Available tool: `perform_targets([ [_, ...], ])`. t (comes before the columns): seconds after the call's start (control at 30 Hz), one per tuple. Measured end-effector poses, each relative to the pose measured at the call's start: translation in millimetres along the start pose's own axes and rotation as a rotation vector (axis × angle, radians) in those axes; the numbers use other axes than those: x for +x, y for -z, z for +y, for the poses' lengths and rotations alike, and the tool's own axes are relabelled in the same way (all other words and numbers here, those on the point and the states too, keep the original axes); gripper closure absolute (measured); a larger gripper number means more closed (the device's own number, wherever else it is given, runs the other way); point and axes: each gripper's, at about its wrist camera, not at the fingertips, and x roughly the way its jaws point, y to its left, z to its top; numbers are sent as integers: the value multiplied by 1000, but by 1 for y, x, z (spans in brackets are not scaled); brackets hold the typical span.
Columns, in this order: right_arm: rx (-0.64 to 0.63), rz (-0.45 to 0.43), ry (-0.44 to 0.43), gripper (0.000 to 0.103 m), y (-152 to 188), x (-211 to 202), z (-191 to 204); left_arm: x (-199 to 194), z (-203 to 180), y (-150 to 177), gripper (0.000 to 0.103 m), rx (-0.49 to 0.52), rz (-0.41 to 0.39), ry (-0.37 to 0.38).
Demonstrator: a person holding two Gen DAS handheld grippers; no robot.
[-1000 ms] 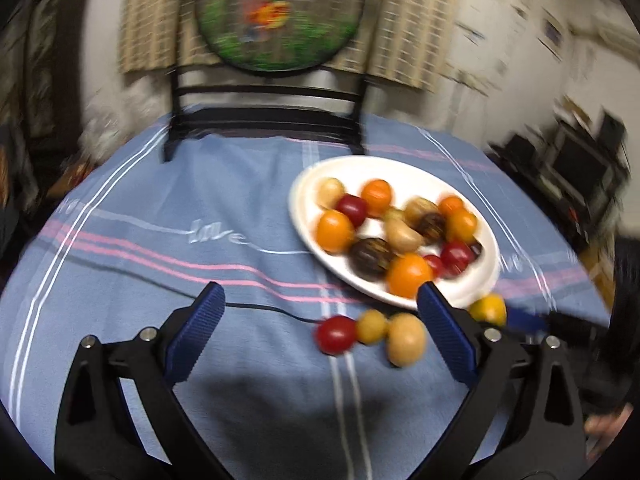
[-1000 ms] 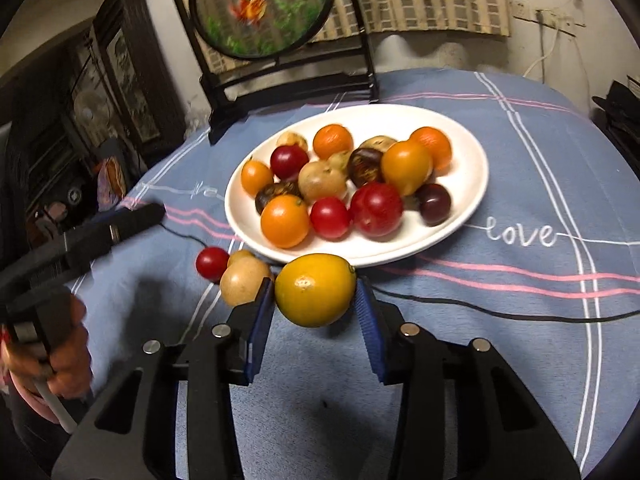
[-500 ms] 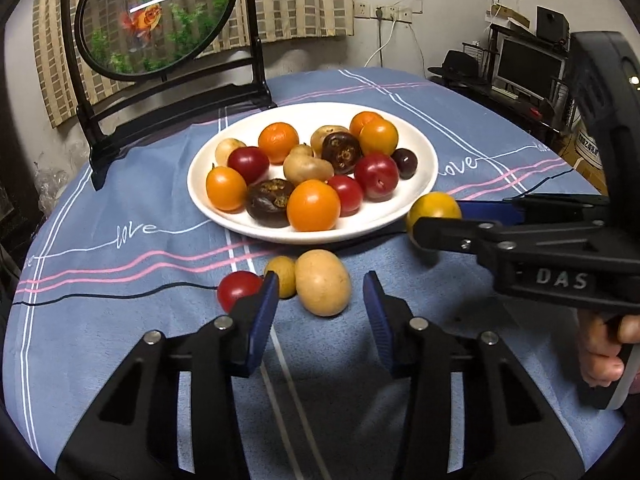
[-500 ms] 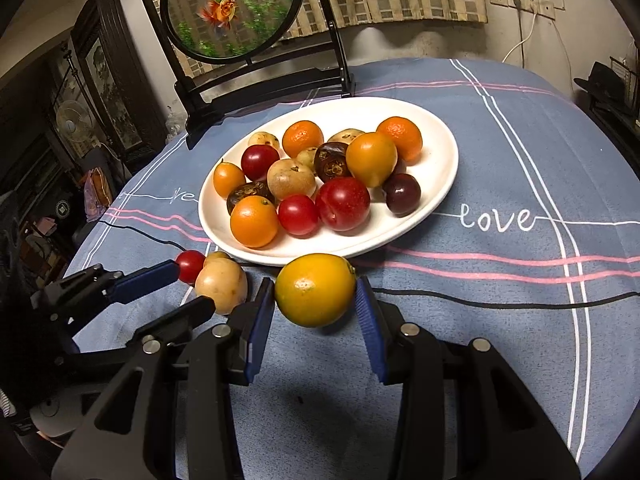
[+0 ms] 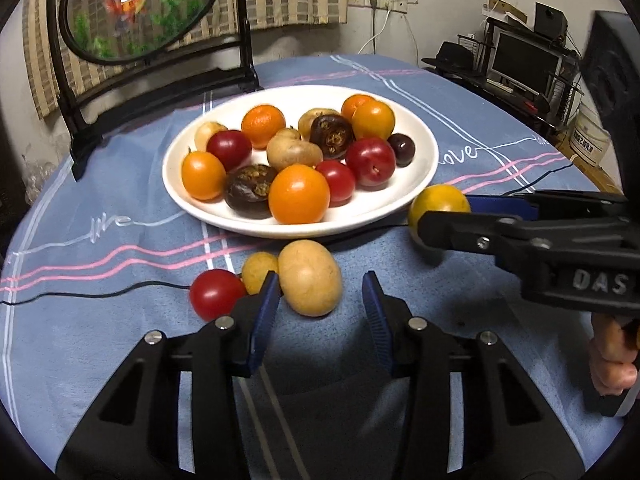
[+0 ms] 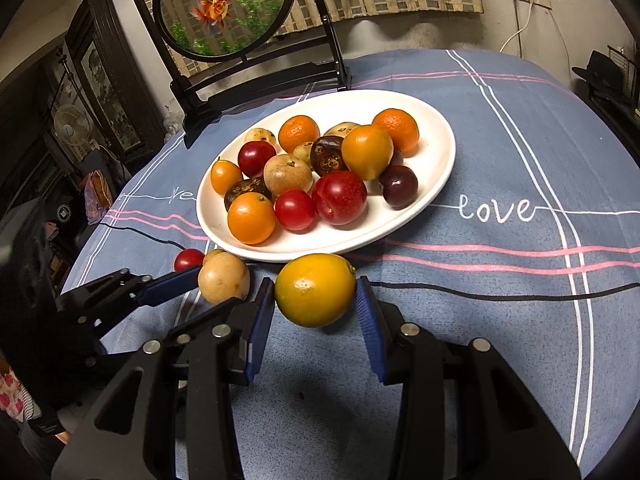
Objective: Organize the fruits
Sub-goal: 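Grasp the yellow lemon with the right tool while the left tool grasps another tan fruit, then place the lemon and tan fruit on the white plate with both tools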
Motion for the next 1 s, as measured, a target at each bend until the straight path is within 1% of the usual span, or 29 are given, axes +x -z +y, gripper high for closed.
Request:
perform_targets([
  [0.17,7,4,-2,61,0,0,-1,8,-1,-4,62,-12,9,-4],
  [0.23,10,1,0,61,0,-1,-2,10,0,-5,69,-15,17,-7],
  [0.3,10,1,3,61,1,-1,-2,10,2,-5,72,-26,20,-6],
  [0.67,6,13,15,61,3,2,-2,7,-4,-2,72,-3,13,-25],
  [0.8,-10,18,18,61,6,3,1,-1,-10,2,72,22,-3,-27],
  [0.9,-20,30,17,61,10,4,2,-9,-12,3,72,19,-17,-17],
  [1.0,-25,34,12,61,14,5,5,-12,-14,5,72,26,-15,-27],
])
